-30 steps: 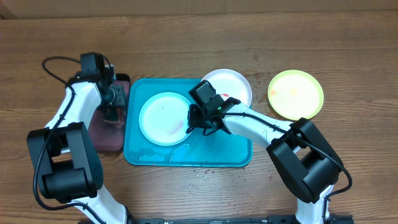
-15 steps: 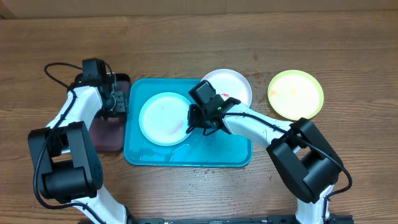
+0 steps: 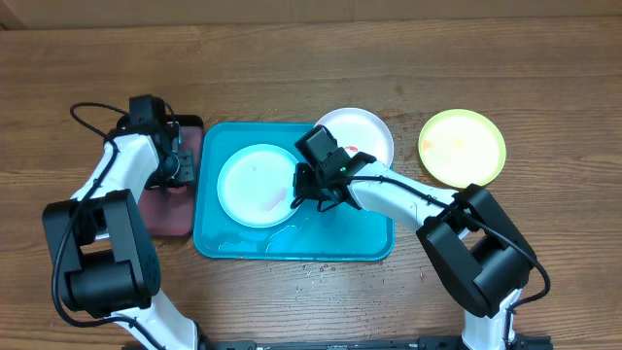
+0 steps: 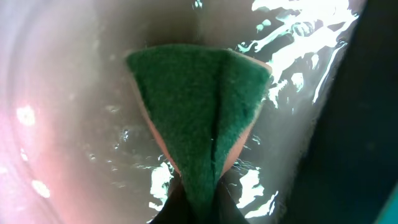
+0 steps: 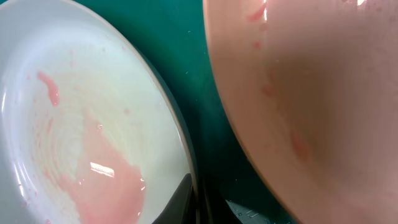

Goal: Clean dirty plates on tray and stack at the side

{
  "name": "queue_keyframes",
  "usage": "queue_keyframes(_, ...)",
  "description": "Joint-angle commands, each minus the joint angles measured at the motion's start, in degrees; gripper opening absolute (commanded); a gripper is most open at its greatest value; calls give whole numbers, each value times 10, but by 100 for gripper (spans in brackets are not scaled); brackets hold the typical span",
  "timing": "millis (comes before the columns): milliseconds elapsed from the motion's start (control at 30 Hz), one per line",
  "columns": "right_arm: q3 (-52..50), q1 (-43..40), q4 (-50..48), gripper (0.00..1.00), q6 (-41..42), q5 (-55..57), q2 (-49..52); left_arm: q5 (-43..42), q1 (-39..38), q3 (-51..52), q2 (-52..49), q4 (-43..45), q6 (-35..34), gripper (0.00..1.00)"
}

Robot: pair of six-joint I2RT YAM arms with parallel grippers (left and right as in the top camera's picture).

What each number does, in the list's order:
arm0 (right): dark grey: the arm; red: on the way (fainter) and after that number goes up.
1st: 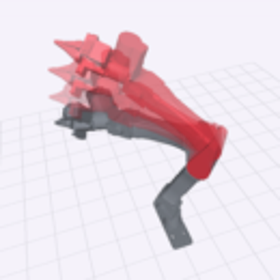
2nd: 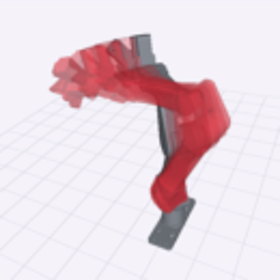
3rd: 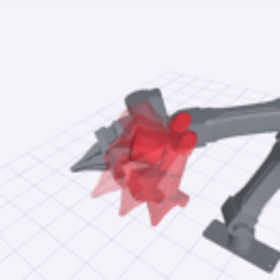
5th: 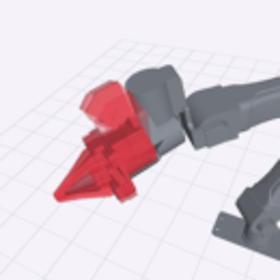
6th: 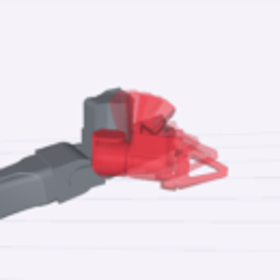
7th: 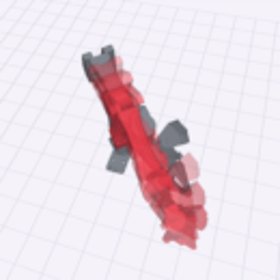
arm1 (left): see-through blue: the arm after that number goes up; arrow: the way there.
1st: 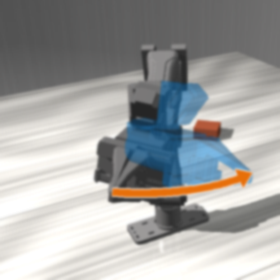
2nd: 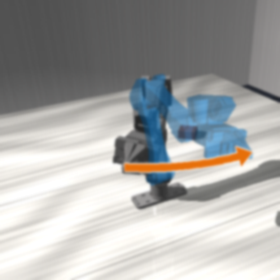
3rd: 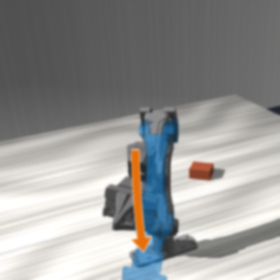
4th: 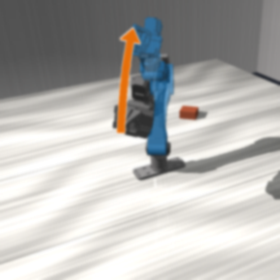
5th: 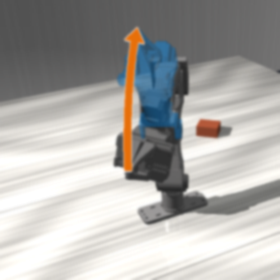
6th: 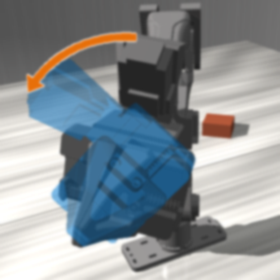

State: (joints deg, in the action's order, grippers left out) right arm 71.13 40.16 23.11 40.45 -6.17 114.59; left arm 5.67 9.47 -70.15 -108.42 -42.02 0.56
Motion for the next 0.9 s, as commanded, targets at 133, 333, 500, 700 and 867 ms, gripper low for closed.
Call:
queue_keyframes(133, 5, 2, -2, 5, -3, -3, -20, 2, -1, -39, 17, -6, 3, 73)
queue_keyframes(333, 5, 2, -2, 5, -3, -3, -20, -2, -1, -38, 15, 0, -35, 55)
queue_keyframes(500, 5, 2, -2, 5, -3, -3, -20, -61, -1, -33, 6, 0, -47, 33)
queue_keyframes(700, 5, 2, -2, 5, -3, -3, -20, -53, -1, -23, 2, 0, -46, 33)
queue_keyframes(867, 5, 2, -2, 5, -3, -3, -20, -24, -1, -23, 2, -1, -46, 26)
